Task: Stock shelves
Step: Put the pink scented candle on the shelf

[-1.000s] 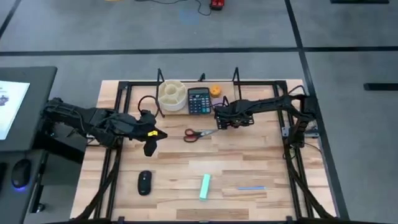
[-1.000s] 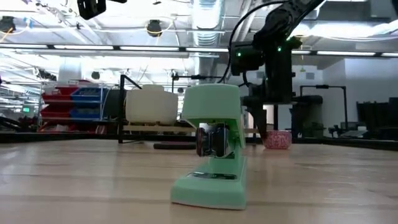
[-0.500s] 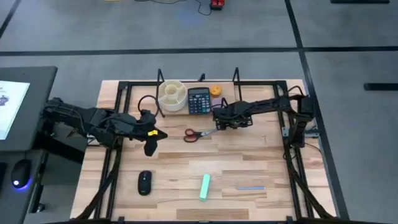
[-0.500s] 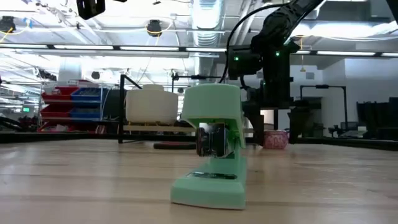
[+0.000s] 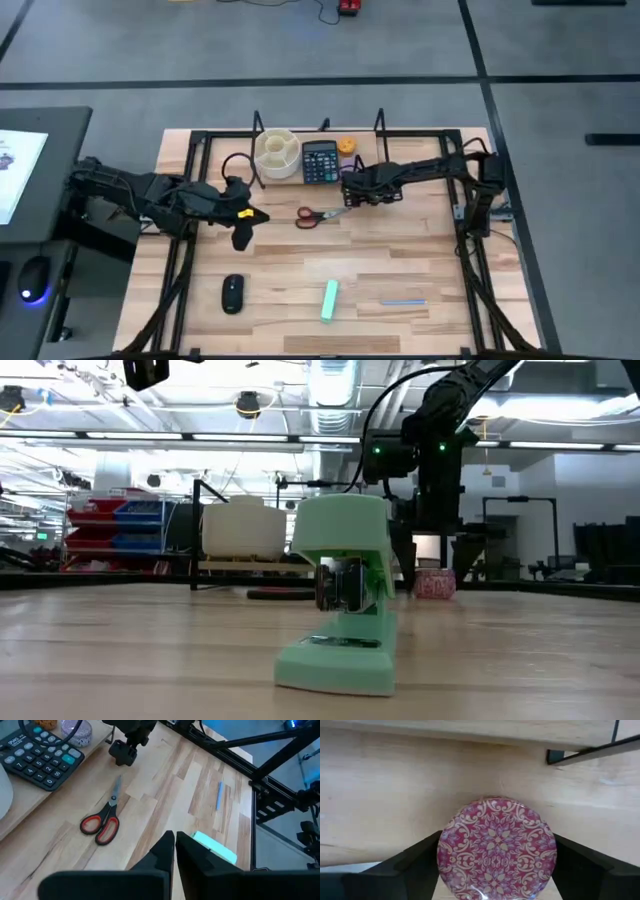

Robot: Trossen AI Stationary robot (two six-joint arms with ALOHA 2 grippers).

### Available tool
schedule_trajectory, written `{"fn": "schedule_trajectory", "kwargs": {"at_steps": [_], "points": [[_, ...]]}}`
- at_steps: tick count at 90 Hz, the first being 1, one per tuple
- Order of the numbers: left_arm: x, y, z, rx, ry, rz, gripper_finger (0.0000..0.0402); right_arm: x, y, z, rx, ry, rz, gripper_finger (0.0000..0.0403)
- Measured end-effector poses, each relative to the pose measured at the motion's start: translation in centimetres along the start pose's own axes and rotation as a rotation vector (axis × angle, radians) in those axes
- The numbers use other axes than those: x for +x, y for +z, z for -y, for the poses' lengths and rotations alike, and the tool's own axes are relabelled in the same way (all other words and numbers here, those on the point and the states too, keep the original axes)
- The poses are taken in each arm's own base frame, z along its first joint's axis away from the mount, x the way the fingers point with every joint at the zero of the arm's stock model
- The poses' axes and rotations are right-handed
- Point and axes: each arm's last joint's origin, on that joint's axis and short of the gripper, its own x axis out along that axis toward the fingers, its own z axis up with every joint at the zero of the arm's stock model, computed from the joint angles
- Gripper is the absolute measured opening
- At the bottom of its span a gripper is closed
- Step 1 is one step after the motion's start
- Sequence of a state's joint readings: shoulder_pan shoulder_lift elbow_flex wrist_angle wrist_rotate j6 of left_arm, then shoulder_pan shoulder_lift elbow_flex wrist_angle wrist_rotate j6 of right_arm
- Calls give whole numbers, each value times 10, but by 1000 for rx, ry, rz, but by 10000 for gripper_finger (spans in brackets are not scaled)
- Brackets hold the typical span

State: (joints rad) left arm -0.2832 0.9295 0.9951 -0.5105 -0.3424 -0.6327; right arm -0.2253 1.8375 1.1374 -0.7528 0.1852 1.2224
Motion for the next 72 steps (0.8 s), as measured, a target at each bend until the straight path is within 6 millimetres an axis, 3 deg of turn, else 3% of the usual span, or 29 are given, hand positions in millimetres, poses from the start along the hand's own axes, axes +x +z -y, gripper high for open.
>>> {"fn": "schedule_trajectory", "kwargs": {"at_steps": [36, 60, 72], "points": [[0, 0, 0, 0, 0, 0, 0, -2, -5, -1, -16, 5, -10, 293], [0, 0, 0, 0, 0, 1, 0, -12, -33, -5, -130, 16, -100, 292], [0, 0, 0, 0, 0, 1, 0, -28, -46, -6, -188, 46, -130, 292]]}}
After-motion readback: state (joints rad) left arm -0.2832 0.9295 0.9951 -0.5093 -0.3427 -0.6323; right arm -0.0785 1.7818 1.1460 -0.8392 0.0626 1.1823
